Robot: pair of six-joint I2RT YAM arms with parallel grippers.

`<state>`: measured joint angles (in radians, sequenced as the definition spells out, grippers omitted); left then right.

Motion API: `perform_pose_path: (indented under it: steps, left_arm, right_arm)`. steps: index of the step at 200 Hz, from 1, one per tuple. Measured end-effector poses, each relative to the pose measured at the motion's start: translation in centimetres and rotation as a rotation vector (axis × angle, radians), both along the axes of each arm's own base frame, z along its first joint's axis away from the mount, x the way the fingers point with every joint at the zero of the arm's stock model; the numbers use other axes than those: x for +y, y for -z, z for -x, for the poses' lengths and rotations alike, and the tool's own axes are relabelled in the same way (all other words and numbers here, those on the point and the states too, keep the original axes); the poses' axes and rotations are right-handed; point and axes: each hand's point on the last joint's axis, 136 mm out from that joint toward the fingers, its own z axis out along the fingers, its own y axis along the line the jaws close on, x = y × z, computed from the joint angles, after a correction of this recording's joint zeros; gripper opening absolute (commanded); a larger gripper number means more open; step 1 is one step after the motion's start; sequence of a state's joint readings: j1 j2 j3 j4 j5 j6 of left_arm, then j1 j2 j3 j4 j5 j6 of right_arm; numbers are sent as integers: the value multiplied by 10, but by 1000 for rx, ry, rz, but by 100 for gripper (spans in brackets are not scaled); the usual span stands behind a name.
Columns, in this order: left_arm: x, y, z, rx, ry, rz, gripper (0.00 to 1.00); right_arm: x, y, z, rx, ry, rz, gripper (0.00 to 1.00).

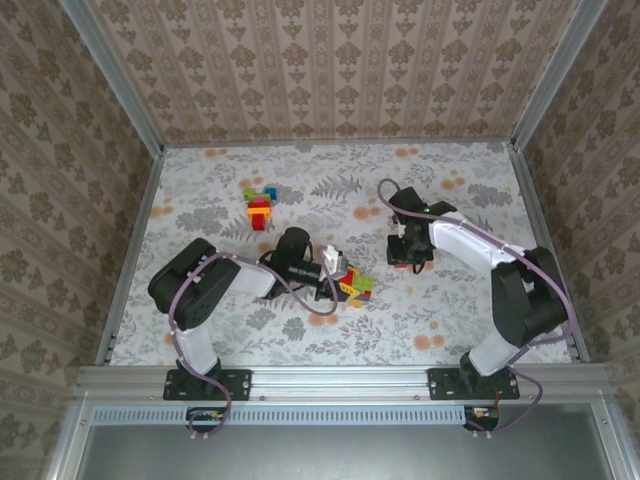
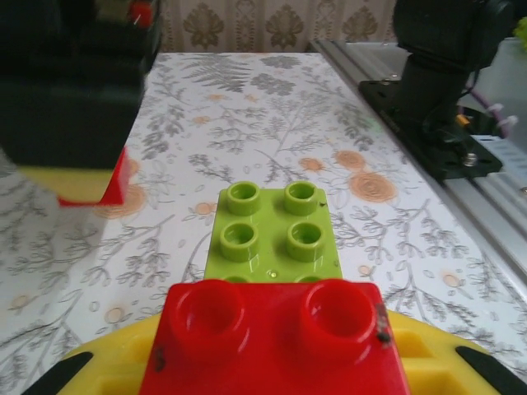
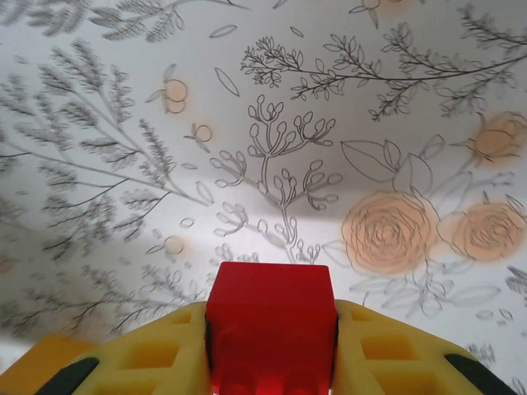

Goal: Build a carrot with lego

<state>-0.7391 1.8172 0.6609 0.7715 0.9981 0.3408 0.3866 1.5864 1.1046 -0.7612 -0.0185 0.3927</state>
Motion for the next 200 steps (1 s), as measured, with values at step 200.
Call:
perform_pose_path:
  steps: [200]
  left_arm:
    - [-1,0,-30,-98,-189,58,0]
  right_arm:
    - [73,-70,32,-94,-53,-28,24]
